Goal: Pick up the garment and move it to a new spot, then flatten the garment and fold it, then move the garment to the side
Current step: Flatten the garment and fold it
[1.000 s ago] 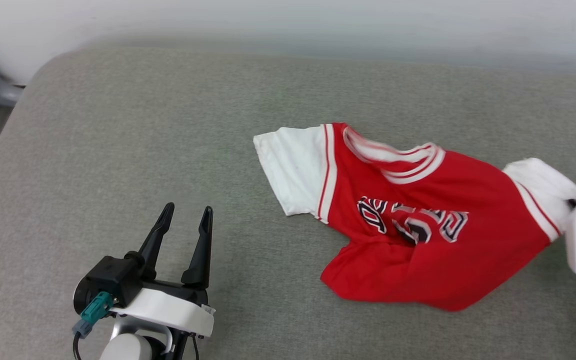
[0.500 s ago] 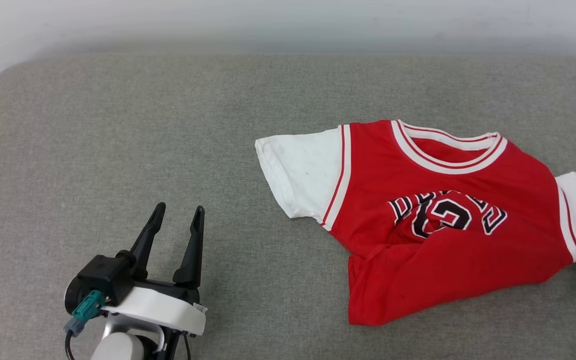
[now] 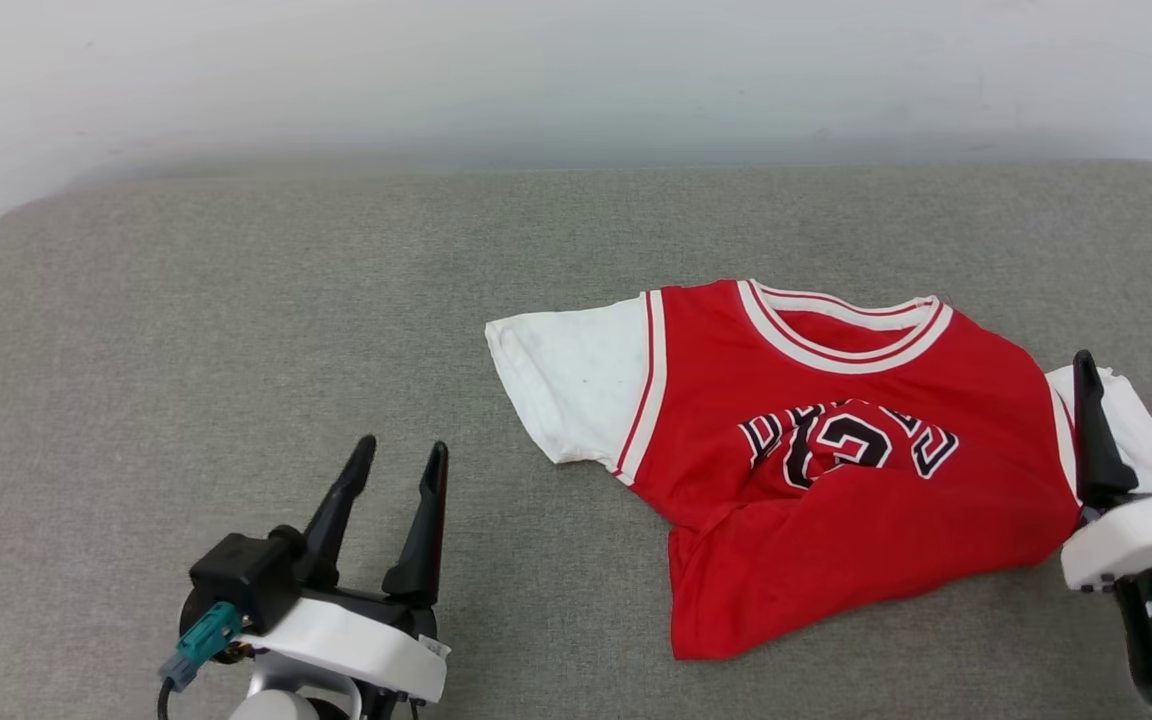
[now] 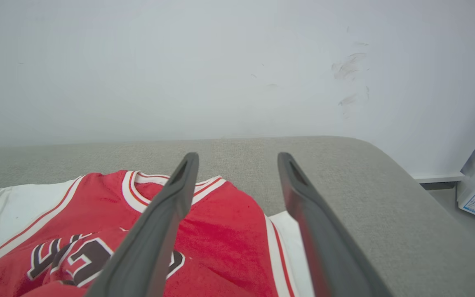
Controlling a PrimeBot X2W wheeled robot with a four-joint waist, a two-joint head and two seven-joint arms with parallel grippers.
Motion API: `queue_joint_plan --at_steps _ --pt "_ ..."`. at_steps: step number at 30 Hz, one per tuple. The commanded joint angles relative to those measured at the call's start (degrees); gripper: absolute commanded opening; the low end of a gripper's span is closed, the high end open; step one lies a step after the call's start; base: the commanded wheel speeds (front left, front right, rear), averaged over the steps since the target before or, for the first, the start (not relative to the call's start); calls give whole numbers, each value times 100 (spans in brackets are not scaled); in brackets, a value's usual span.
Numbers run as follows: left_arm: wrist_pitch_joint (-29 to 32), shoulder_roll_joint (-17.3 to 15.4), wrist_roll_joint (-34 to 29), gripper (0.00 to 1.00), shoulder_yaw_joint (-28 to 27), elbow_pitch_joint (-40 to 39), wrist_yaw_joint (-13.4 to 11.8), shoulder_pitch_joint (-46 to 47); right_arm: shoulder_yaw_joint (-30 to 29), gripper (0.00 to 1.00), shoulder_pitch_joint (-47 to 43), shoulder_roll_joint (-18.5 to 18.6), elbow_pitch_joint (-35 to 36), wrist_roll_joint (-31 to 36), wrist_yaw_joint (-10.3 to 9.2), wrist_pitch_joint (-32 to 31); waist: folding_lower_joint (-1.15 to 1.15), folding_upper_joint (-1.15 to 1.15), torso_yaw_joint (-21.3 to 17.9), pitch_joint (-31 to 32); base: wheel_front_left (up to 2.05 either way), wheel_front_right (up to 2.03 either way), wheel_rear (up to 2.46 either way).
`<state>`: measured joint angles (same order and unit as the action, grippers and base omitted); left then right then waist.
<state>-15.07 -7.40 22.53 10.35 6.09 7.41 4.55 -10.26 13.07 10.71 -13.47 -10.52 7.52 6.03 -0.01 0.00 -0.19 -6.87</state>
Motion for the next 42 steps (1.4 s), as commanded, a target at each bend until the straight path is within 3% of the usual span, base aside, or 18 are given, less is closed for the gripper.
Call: queue_joint_plan --at_steps 1,5,8,10,11,13,20,29,30,31,32,36,39,42 --pt "-15 -20 29 100 28 31 11 -60 15 100 -114 -63 111 39 -6 86 1 0 -14 -1 0 0 0" --pt "8 -99 200 100 214 254 11 75 53 100 -509 -324 709 127 -6 320 1 0 -117 -71 0 0 0" --pt "357 -180 190 100 308 559 -8 391 85 100 -664 -446 1004 172 -6 267 1 0 -215 -197 0 0 0" --pt "814 -241 194 100 378 777 -27 661 124 100 -715 -474 1166 215 -6 229 1 0 -280 -313 0 0 0" --pt "1527 -302 239 100 464 1008 -45 1287 90 100 -701 -506 1325 271 -6 165 1 0 -359 -517 0 0 0" --pt "2306 -364 201 100 528 1252 -160 1912 85 100 -670 -528 1440 300 -6 153 1 0 -425 -723 0 0 0" --pt "3815 -470 13 100 720 1992 -460 3101 186 100 -560 -600 1490 357 -6 213 1 0 -615 -1123 0 0 0" --pt "4469 -539 -271 100 1182 2913 -398 3377 243 100 -483 -658 1397 393 -6 319 1 0 -700 -1359 0 0 0" --pt "4501 -518 -258 93 1224 3019 -384 3346 243 100 -474 -659 1389 405 -6 325 1 0 -696 -1366 0 0 0" --pt "4535 -502 -263 16 1277 3096 -351 3321 243 100 -465 -663 1379 414 -6 336 1 0 -688 -1366 0 0 0" --pt "4564 -491 -261 0 1325 3156 -326 3285 239 100 -464 -665 1369 423 -6 341 1 0 -672 -1356 0 0 0" --pt "4299 -484 -244 0 1333 3183 -311 3207 217 100 -475 -650 1325 479 -6 325 1 0 -569 -1243 0 0 0" --pt "3753 -550 -136 0 1209 2805 -407 2932 214 100 -629 -565 1251 487 -6 202 1 0 -294 -782 0 0 0" --pt "3677 -632 -68 0 1161 2495 -460 2623 188 100 -727 -550 1218 503 -6 118 1 0 -160 -557 0 0 0"
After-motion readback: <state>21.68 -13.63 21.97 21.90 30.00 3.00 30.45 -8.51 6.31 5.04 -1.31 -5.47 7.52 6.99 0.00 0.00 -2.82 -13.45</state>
